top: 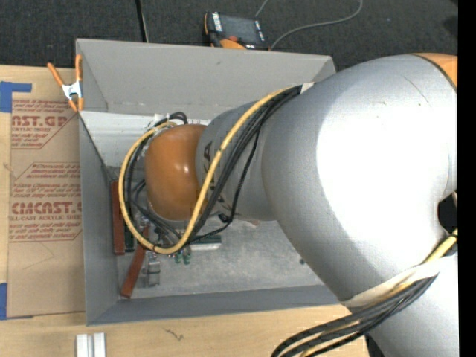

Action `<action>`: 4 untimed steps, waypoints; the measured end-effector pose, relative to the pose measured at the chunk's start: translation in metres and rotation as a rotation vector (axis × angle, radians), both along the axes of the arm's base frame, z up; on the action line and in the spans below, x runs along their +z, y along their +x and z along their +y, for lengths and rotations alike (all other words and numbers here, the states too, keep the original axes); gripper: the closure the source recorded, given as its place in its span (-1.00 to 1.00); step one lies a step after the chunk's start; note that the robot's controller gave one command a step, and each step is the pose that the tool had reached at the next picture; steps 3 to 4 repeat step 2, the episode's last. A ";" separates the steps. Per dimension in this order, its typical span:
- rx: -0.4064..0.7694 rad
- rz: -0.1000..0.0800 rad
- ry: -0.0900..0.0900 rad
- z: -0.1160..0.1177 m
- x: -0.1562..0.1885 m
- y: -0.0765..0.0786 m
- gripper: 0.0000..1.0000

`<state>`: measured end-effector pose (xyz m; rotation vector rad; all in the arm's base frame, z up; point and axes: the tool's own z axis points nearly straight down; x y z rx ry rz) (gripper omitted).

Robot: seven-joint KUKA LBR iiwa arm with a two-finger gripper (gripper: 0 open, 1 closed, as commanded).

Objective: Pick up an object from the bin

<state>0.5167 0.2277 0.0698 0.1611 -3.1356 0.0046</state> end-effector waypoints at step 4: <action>0.044 -0.012 0.006 -0.008 0.158 0.015 1.00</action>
Offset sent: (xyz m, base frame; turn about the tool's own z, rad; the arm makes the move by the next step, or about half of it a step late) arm 0.0000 0.0000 0.0000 0.0000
